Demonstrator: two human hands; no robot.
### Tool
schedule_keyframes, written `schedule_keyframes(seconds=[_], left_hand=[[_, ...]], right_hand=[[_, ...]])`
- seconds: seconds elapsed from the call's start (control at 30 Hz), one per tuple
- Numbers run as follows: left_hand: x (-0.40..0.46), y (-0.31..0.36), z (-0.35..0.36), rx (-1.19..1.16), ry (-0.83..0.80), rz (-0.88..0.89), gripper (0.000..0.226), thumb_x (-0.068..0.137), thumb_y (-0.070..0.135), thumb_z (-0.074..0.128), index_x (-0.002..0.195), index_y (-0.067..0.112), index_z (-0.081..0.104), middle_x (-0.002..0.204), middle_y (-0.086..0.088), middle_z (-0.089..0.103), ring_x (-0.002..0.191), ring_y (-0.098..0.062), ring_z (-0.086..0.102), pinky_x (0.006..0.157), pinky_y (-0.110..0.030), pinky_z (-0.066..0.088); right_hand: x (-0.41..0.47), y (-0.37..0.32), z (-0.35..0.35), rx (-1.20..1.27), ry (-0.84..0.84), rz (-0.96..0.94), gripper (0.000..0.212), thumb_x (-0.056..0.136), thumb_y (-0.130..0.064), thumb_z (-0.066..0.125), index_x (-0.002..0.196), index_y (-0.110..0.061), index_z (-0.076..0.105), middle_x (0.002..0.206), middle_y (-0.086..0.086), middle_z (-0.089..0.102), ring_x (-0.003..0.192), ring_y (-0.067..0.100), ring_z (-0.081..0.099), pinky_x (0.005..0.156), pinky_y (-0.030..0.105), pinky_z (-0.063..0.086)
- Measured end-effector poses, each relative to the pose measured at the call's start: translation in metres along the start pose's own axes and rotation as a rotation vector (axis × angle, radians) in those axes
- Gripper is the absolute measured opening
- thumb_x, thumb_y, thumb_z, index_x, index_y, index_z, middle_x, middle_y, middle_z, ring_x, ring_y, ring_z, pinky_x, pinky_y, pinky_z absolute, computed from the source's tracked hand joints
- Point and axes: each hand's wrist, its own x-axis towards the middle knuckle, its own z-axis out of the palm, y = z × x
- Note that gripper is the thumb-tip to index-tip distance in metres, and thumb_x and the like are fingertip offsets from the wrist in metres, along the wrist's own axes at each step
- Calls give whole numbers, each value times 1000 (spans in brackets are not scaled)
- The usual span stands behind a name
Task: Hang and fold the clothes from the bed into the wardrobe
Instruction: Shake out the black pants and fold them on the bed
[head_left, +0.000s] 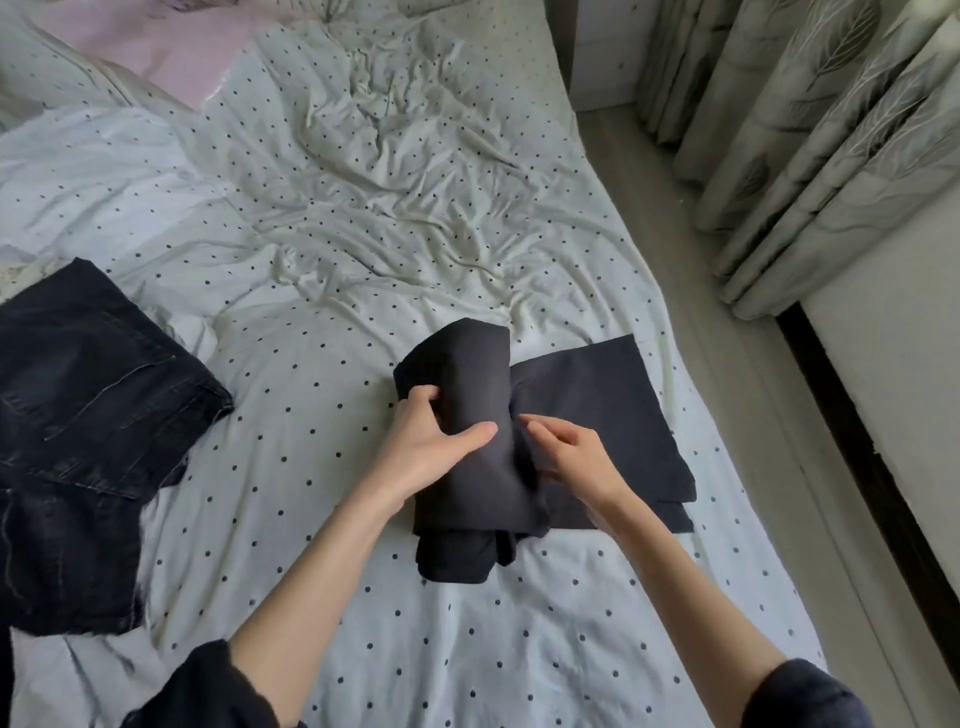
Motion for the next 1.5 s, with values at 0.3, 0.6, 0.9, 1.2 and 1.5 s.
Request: schedule_keyframes(seconds=[0.3,0.6,0.9,1.2,1.5], left_hand=[[10,19,60,124,-160,425,29,96,8,47,119,16,62,112,2,66,107,-8,59,94,-15,43],[35,-19,57,-343,-236,-330,55,72,54,73,119,30,55,114,8,65,101,-16,64,87,-37,53],[47,13,55,-229,-42,-250,62,66,24,84,119,11,52,114,-3,63,99,-20,61,81,-32,50],[16,84,27,686,98,-52,51,83,35,65,107,10,28,107,-9,54,101,-33,55,74,-34,40],[-6,78,122,895,-463,312,65,92,50,45,144,18,23,144,-1,26,132,-24,26,102,-41,34]], right_hand=[[2,7,-73,-163,174,81,56,92,-47,52,140,-20,43,134,-3,52,120,13,49,101,30,39],[11,24,-77,-472,104,137,59,91,-34,57,144,-16,36,141,2,47,131,21,42,105,30,32],[7,38,-74,-445,-17,97,44,78,-51,62,117,-30,62,114,-7,63,110,10,56,91,24,42],[-20,-5,-46,165,-106,147,30,98,-34,46,121,-20,58,110,4,65,95,17,65,91,36,52],[-19,28,-107,349,53,219,51,87,-66,41,121,-32,58,115,-9,67,105,11,64,94,35,50]])
